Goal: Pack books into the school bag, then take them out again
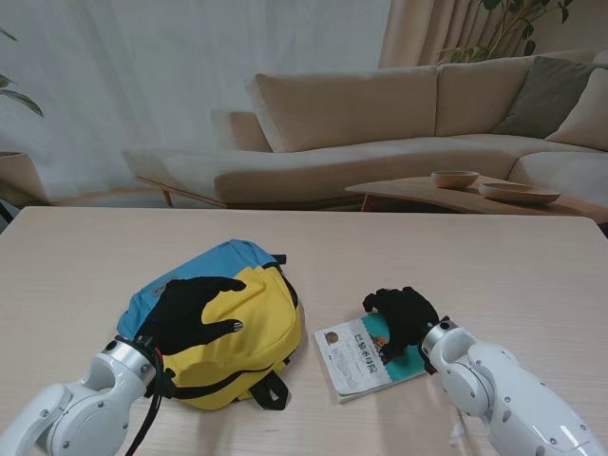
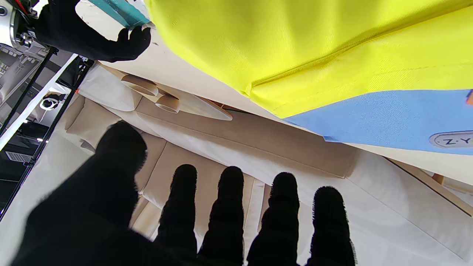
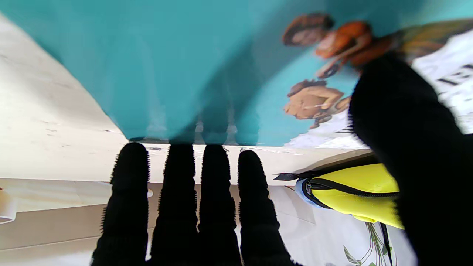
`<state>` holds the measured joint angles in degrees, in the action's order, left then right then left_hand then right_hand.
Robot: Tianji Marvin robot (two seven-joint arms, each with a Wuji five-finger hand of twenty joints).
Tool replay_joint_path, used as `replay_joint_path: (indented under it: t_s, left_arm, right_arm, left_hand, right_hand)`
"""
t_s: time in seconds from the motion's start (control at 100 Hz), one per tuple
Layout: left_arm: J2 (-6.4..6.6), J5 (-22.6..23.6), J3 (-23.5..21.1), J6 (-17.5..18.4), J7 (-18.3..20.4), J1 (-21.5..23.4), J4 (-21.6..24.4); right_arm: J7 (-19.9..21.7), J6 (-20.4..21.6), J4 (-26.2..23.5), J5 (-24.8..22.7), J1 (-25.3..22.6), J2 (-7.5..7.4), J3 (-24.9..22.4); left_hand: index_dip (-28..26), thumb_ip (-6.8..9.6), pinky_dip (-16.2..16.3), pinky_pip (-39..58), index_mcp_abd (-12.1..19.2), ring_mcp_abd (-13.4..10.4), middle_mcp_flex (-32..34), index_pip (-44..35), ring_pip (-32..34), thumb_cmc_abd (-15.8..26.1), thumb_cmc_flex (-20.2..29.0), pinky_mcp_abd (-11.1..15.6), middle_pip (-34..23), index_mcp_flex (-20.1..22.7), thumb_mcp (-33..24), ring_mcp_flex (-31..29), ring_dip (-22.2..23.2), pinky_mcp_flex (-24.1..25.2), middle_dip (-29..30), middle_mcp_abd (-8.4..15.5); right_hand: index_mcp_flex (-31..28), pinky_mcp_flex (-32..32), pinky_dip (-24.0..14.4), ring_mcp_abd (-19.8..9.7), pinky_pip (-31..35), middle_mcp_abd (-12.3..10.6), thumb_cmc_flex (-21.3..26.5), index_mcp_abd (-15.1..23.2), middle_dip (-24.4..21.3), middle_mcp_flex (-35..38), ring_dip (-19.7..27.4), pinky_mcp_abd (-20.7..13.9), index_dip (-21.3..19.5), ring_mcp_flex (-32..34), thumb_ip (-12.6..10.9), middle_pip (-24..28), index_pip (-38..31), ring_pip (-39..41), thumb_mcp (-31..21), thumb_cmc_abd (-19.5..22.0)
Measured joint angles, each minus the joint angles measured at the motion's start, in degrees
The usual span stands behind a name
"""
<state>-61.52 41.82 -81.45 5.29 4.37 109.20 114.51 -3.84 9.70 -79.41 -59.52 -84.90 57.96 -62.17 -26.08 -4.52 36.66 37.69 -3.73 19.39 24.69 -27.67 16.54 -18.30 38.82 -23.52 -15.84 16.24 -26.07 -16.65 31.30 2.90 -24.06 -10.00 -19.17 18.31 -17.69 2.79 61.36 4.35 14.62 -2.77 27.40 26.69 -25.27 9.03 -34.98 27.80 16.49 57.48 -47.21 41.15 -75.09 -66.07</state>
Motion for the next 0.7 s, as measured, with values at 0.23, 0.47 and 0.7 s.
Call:
replay_joint_path:
  t_s: [0.23, 0.47, 0.7]
  left_arm:
    - [0.0, 0.1, -0.1, 0.0, -0.1, 0.1, 0.0]
    - [0.0, 0.3, -0.2, 0.1, -0.1, 0.3, 0.1]
    - [0.0, 0.4, -0.3, 0.1, -0.1, 0.3, 0.2]
  right_arm:
    - [-0.1, -0.3, 0.4, 0.0, 0.7, 0.0, 0.7]
    - [0.1, 0.0, 0.1, -0.8, 0.6, -0.01, 0.7]
    - [0.5, -0.4, -0.1, -0.7, 0.6, -0.03, 0.8]
  left_hand:
    - [0.0, 0.0, 0.0, 0.0, -0.1, 0.0, 0.0, 0.0, 0.0, 0.0, 0.0, 0.0, 0.0, 0.0, 0.0, 0.0, 0.0, 0.0, 0.0, 0.0]
    - [0.0, 0.0, 0.0, 0.0, -0.1, 0.0, -0.1, 0.0, 0.0, 0.0, 0.0, 0.0, 0.0, 0.0, 0.0, 0.0, 0.0, 0.0, 0.0, 0.0]
    - [0.0, 0.0, 0.0, 0.0, -1.1, 0.0, -0.1, 0.0, 0.0, 0.0, -0.1, 0.0, 0.0, 0.0, -0.5, 0.0, 0.0, 0.0, 0.0, 0.0]
  right_hand:
    - [-0.8, 0.1, -0.1, 0.0, 0.0, -0.1, 0.0, -0.5, 4.7, 0.0, -1.2, 0.1, -0.6, 0.0, 1.9, 2.4, -0.9, 3.5, -0.3, -1.6]
    - [-0.8, 0.1, 0.0, 0.0, 0.0, -0.2, 0.0, -0.5, -2.1, 1.1, 2.6, 0.2, 4.4, 1.0, 1.9, -6.4, 4.2, -5.8, -1.2, -1.6]
    - [-3.7, 1.5, 0.1, 0.3, -0.7, -0.5, 0.0, 0.5, -5.0, 7.8, 4.7, 0.6, 6.0, 5.7, 1.9, -13.5, 5.2, -9.3, -1.6, -1.6]
